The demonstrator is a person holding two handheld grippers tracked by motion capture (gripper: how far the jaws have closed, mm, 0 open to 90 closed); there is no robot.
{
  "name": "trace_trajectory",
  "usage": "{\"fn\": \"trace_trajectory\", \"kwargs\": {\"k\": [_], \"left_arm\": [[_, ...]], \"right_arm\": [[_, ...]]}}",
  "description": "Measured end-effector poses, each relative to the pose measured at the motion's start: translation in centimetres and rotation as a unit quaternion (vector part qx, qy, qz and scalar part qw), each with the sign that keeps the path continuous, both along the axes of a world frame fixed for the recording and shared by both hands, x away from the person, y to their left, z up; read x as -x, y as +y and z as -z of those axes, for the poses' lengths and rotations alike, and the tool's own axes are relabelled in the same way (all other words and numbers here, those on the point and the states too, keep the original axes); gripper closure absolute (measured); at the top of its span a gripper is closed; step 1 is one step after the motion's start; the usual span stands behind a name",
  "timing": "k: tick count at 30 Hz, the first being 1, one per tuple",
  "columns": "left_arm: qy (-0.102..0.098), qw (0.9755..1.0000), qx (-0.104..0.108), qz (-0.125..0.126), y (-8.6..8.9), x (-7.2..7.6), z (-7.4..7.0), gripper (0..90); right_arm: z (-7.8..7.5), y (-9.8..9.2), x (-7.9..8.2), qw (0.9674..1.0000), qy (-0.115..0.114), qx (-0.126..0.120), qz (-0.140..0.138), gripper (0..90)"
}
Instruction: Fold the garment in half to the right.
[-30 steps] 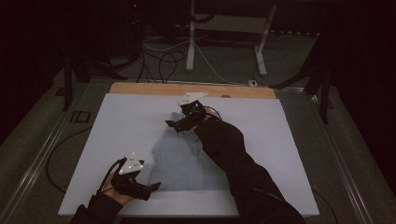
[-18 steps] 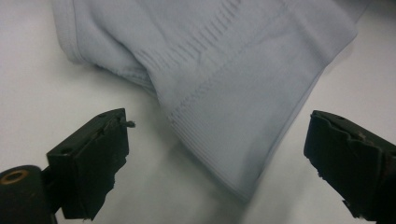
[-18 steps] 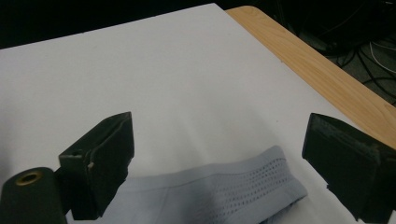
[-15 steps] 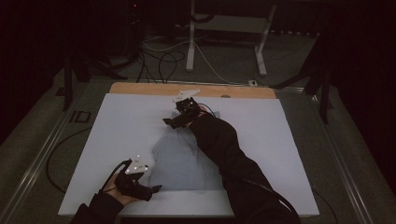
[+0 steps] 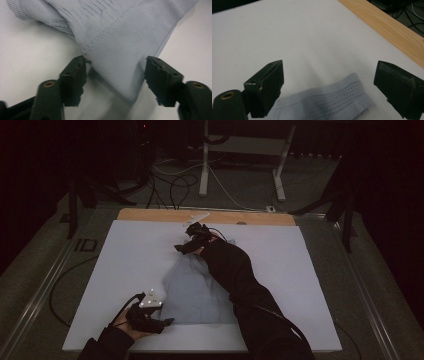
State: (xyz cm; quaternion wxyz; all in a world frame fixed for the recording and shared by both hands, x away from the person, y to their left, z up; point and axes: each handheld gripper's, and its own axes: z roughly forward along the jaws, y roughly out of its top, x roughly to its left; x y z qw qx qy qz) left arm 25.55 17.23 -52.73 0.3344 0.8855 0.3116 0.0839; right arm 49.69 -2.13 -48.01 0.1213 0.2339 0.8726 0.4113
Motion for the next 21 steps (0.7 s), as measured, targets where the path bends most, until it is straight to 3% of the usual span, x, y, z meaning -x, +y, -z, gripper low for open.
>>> {"fn": "trace_trajectory", "kwargs": {"k": [5,12,16,17,21], "left_arm": [[0.009,0.9999,-0.002,0.009,-0.3,0.1,-0.1,50.5],[0.012,0.9998,0.003,0.013,-0.8,-0.1,-0.1,63.6],[0.009,0.9998,0.009,0.018,-1.1,-0.2,-0.4,77.5],[0.007,0.9998,0.008,0.017,-1.2,-0.2,-0.5,83.5],[0.0,0.9997,0.012,0.022,-1.4,-0.1,-0.8,85.9]], "right_arm": [[0.7,0.0,-0.7,0.9997,0.01,0.015,0.016,14.2],[1.4,0.0,-1.5,0.999,0.026,0.007,0.035,19.4],[1.6,0.2,-2.1,0.9981,0.027,0.019,0.051,23.8],[1.7,0.2,-2.5,0.9972,0.031,0.02,0.064,28.7],[2.0,0.3,-2.9,0.9959,0.031,0.033,0.079,33.4]]}}
